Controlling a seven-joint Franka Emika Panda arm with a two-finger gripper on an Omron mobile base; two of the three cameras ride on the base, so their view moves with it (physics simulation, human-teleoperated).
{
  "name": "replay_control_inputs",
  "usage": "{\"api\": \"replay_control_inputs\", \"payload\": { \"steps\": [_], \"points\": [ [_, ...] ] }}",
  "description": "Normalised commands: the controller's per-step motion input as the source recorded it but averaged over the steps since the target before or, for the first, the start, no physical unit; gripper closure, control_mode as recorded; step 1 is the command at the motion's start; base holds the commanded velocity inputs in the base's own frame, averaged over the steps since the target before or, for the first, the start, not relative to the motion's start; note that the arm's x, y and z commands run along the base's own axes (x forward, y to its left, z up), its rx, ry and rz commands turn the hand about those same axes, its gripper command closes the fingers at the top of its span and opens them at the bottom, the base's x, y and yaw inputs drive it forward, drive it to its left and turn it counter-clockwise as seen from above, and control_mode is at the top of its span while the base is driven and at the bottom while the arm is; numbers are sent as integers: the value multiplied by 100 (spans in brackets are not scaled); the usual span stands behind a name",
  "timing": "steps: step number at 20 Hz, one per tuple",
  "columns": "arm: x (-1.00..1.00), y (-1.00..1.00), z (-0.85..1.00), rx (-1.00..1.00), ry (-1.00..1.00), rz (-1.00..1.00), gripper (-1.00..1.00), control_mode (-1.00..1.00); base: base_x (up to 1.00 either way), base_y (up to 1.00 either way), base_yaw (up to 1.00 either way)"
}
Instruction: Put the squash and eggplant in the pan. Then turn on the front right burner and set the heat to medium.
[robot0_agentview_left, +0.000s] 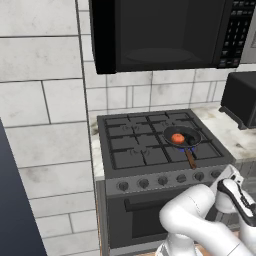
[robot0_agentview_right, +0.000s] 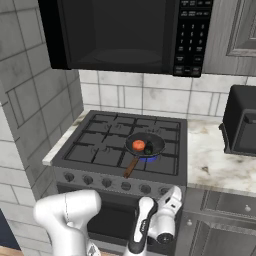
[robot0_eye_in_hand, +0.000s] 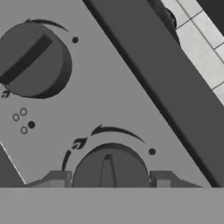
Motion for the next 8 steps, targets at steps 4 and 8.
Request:
{"api": "replay_control_inputs", "payload": {
  "steps": [4, 8],
  "points": [
    [0, 0, -9, -27, 0, 0, 100, -100, 0, 0, 0],
    [-3, 0, -9, -28, 0, 0, 100, -100, 0, 0, 0]
  ]
}}
